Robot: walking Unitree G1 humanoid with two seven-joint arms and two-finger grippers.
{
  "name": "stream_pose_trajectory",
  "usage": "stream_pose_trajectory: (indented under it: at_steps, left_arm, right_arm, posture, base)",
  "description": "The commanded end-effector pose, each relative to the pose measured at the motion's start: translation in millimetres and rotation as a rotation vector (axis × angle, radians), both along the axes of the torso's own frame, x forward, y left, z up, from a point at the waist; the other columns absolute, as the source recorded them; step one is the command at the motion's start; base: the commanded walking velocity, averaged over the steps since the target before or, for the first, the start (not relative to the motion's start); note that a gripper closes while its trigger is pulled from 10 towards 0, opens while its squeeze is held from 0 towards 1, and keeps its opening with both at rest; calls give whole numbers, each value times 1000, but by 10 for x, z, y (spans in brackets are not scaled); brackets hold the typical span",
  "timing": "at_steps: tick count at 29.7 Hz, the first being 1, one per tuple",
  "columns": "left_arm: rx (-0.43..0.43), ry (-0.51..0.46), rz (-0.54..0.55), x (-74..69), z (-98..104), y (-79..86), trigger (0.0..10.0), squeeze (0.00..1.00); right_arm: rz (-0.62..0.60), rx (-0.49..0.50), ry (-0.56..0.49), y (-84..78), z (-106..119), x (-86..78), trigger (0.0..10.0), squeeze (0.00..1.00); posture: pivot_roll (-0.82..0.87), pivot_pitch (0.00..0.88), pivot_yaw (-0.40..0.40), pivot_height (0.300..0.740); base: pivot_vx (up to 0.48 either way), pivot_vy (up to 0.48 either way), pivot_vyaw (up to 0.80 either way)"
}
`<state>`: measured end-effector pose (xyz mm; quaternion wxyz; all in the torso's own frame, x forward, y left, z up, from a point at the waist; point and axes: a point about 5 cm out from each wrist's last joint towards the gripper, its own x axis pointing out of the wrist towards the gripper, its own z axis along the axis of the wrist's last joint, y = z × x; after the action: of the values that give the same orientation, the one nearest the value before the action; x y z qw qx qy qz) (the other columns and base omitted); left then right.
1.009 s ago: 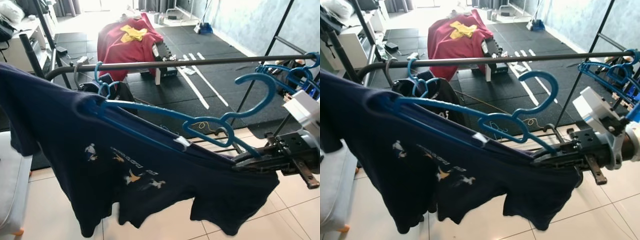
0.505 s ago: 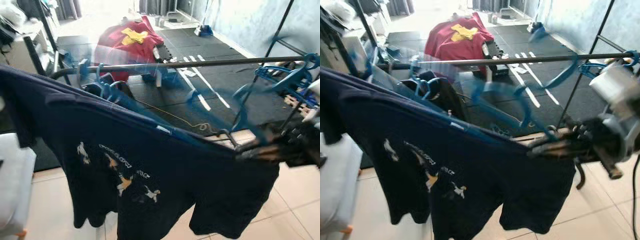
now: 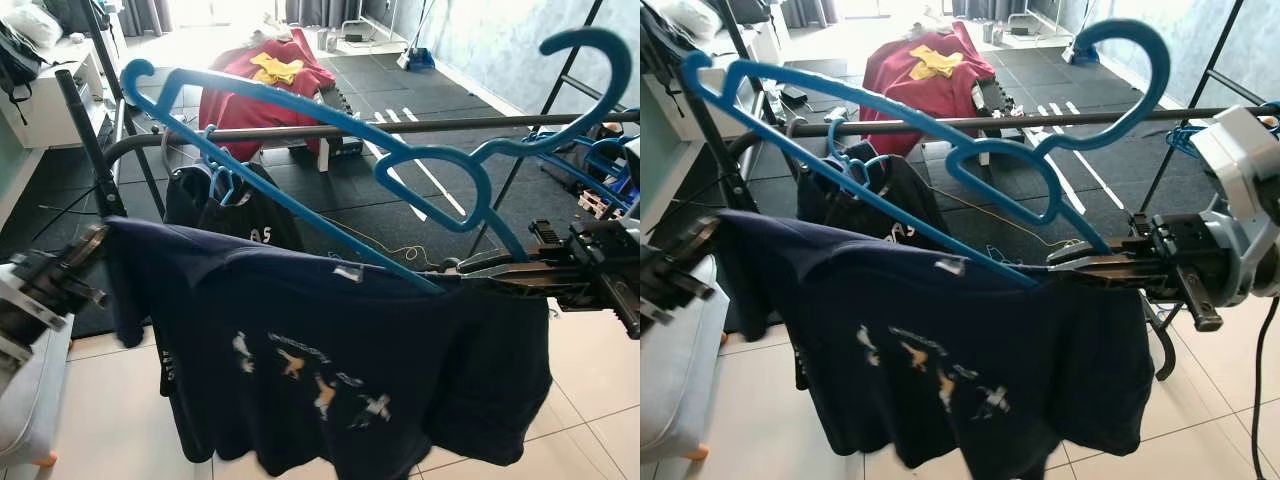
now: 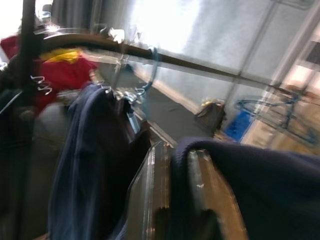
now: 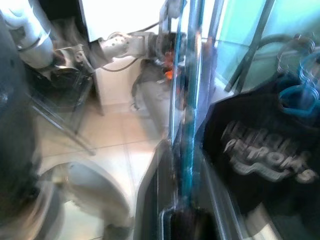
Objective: Hang hanger
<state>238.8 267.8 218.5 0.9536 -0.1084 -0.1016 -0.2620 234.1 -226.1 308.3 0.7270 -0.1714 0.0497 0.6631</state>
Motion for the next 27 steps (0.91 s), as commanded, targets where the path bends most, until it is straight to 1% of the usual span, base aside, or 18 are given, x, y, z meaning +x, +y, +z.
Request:
stream_pose_trajectory:
  at_steps: [1,2,3,4,6,7,9,10,12,13,16,17,19,20,23,24,26,27]
  left_arm:
    - [35,9,-71,-22,-2,-96,10000,1000]
    - [102,24,-196,-136,-11,-237,10000,1000]
    - [102,24,-196,-136,-11,-237,10000,1000]
    - [155,30,-205,-210,8,-239,10000,1000]
    - [155,30,-205,-210,8,-239,10000,1000]
    - [209,106,-255,-454,-86,-173,10000,1000]
    - [209,106,-255,-454,-86,-173,10000,1000]
    - [236,198,-344,-703,-199,-222,10000,1000]
    - [236,198,-344,-703,-199,-222,10000,1000]
    - [214,267,-472,-917,-281,-428,10000,1000]
    - [214,267,-472,-917,-281,-428,10000,1000]
    - [167,278,-593,-1014,-340,-810,10000,647]
    - [167,278,-593,-1014,-340,-810,10000,647]
    - [116,151,-533,-801,-242,-1133,10000,0]
    - [78,55,-484,-637,-108,-1353,10000,0]
    - [40,-51,-450,-448,115,-1466,10000,0]
    - [40,-51,-450,-448,115,-1466,10000,0]
    - [15,-109,-434,-345,261,-1496,10000,0]
  right_arm:
    - [-10,-56,11,1,-94,29,10000,0]
    - [-53,-302,61,-110,-322,43,10000,0]
    - [-53,-302,61,-110,-322,43,10000,0]
    - [-56,-470,115,-198,-459,25,10000,0]
    - [-56,-470,115,-198,-459,25,10000,0]
    - [-46,-559,149,-240,-511,10,10000,0]
    - [-46,-559,149,-240,-511,10,10000,0]
    - [-36,-573,159,-237,-518,12,10000,0]
    - [-36,-573,159,-237,-518,12,10000,0]
    - [-20,-563,163,-207,-526,20,10000,0]
    - [-20,-563,163,-207,-526,20,10000,0]
    - [7,-547,163,-151,-541,30,10000,0]
    - [7,-547,163,-151,-541,30,10000,0]
    - [69,-520,146,-51,-532,39,10000,0]
    - [114,-503,132,18,-520,42,10000,0]
    - [159,-481,91,96,-469,84,10000,0]
    - [159,-481,91,96,-469,84,10000,0]
    - [184,-469,62,142,-432,114,10000,0]
  posture:
    - [-141,103,9,740]
    - [-148,108,6,740]
    - [-148,108,6,740]
    - [-154,108,4,740]
    - [-154,108,4,740]
    - [-144,119,-5,740]
    - [-144,119,-5,740]
    - [-135,119,-7,740]
    - [-135,119,-7,740]
    - [-126,120,-10,740]
    - [-126,120,-10,740]
    - [-115,115,-19,740]
    - [-115,115,-19,740]
    - [-119,101,-30,740]
    - [-119,101,-30,740]
    - [-116,85,-33,740]
    - [-116,85,-33,740]
    - [-116,85,-33,740]
  base:
    - [0,0,0]
    - [0,0,0]
    - [0,0,0]
    - [0,0,0]
    - [0,0,0]
    - [0,0,0]
    - [0,0,0]
    - [0,0,0]
    - [0,0,0]
    - [0,0,0]
    - [0,0,0]
    - [0,0,0]
    - [0,0,0]
    - [0,0,0]
    - [0,0,0]
    - [0,0,0]
    - [0,0,0]
    - [0,0,0]
